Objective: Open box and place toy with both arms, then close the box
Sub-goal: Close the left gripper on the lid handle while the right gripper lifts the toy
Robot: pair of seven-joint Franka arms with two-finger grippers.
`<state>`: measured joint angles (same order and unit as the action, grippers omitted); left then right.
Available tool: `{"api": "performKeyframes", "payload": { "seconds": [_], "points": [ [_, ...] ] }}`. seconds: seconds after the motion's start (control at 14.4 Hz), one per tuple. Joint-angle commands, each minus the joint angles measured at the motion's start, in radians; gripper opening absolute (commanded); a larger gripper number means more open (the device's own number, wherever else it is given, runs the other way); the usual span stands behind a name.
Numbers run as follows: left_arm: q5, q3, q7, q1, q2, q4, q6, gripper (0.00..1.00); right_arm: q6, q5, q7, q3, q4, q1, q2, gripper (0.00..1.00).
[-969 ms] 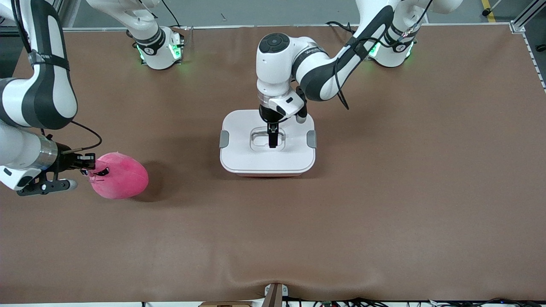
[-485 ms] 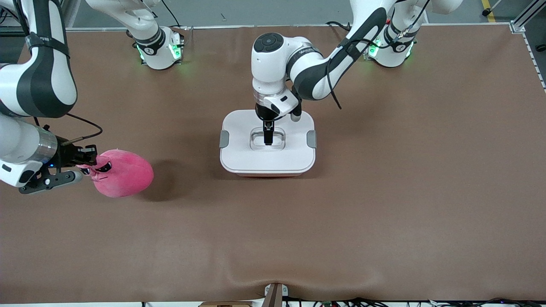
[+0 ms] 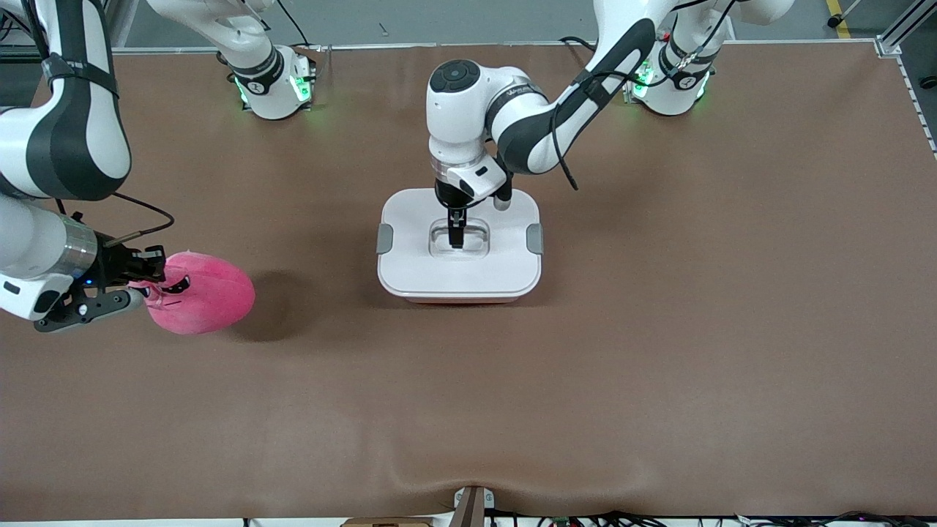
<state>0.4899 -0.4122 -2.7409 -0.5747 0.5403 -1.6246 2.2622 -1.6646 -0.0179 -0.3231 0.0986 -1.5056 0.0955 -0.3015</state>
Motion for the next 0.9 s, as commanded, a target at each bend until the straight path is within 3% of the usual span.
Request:
{"api": "performKeyframes", "payload": {
  "seconds": [0.0, 0.42, 0.69, 0.83],
  "points": [
    [0.05, 0.006, -0.111, -0.013, 0.018, 0.019, 0.008, 0.57, 0.025, 0.0, -0.033, 0.0, 0.008, -0.014, 0.015, 0.0],
    [0.05, 0.004, -0.108, -0.011, 0.017, 0.019, 0.008, 0.23, 0.109, -0.004, -0.051, -0.002, 0.065, -0.005, 0.013, 0.0],
    [0.05, 0.004, -0.105, -0.008, 0.016, 0.02, 0.008, 0.1, 0.141, -0.025, -0.062, -0.003, 0.065, -0.002, 0.012, 0.0],
    [0.05, 0.004, -0.105, -0.007, 0.016, 0.019, 0.008, 0.1, 0.176, -0.04, -0.071, -0.005, 0.065, -0.002, 0.013, 0.0]
  ]
}}
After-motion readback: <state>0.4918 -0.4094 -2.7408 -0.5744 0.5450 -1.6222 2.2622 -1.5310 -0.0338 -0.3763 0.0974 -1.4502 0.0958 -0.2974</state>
